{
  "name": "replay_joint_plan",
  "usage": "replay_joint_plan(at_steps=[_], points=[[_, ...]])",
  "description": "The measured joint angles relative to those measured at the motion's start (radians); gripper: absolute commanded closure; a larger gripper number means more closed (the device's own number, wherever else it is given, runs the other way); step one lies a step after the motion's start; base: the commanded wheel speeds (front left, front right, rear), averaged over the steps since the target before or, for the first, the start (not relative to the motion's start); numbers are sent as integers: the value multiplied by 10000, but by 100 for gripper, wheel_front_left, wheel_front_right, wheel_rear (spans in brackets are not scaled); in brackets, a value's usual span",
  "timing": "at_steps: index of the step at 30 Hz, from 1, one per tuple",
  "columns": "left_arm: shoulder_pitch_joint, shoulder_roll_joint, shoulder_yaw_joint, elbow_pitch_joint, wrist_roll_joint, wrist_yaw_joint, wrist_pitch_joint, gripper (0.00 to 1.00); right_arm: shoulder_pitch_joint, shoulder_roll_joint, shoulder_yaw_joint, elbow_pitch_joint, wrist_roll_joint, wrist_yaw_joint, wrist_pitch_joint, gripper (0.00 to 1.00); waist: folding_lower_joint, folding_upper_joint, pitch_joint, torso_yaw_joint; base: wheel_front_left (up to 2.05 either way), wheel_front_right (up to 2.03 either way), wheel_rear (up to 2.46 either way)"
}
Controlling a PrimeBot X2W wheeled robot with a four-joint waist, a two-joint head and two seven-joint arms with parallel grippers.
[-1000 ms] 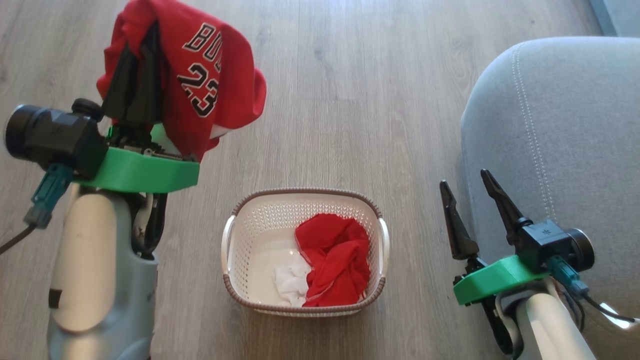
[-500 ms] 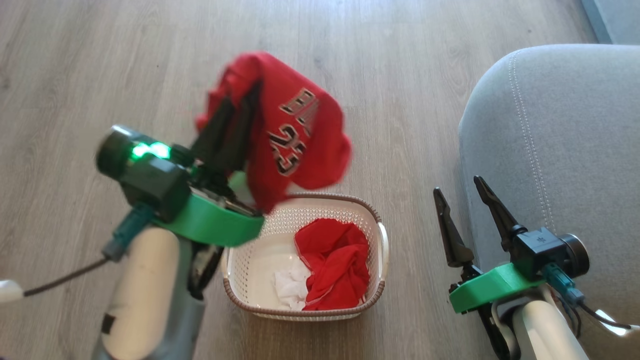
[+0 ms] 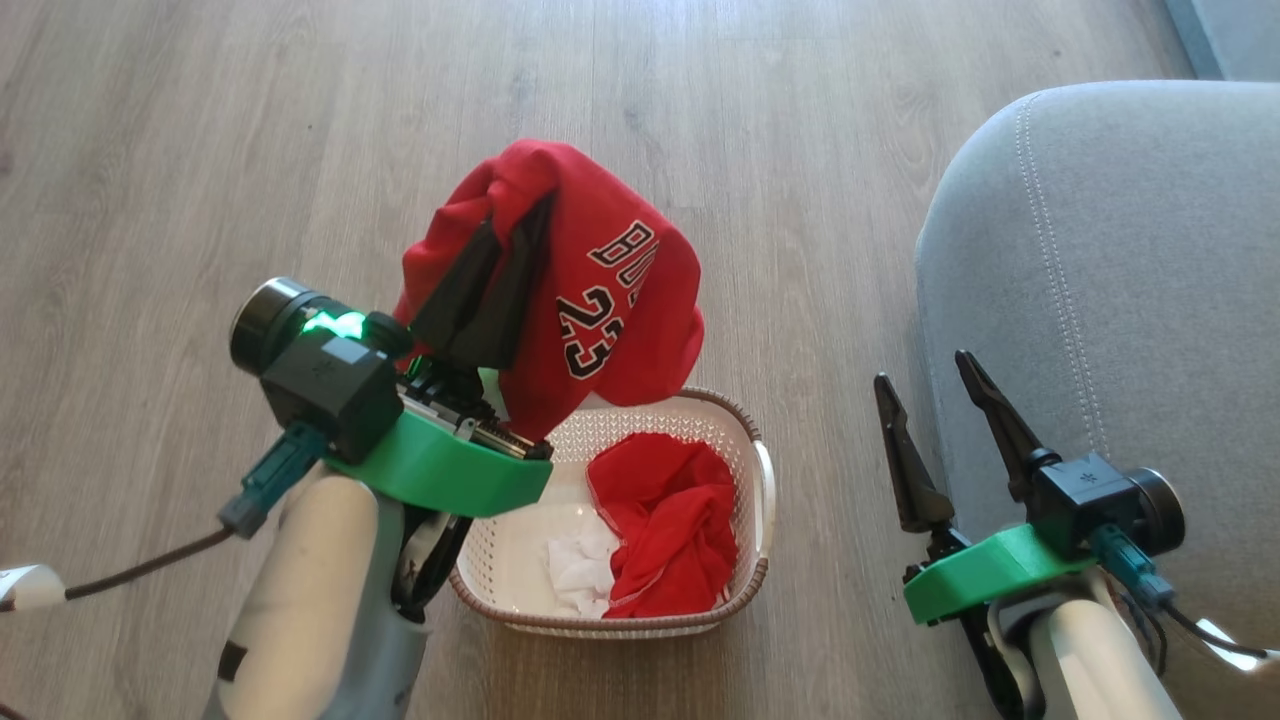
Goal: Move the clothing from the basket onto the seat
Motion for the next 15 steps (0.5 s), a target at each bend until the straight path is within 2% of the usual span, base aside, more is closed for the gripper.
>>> replay_joint_plan(at_steps=[10,13,15], points=[[-14,0,387,42,0,0,0,100,-151,-52,825,-393,192,0,0,0,1,0,29,-149,0,0,0],[-18,0,487,115,4,2,0,100,-149,-460,1522,-662,236,0,0,0,1,0,34,-181,0,0,0],[-20,0,569,157,44,0,0,100,-186,-957,2322,-1158,318,0,0,0,1,0,48,-186,0,0,0]])
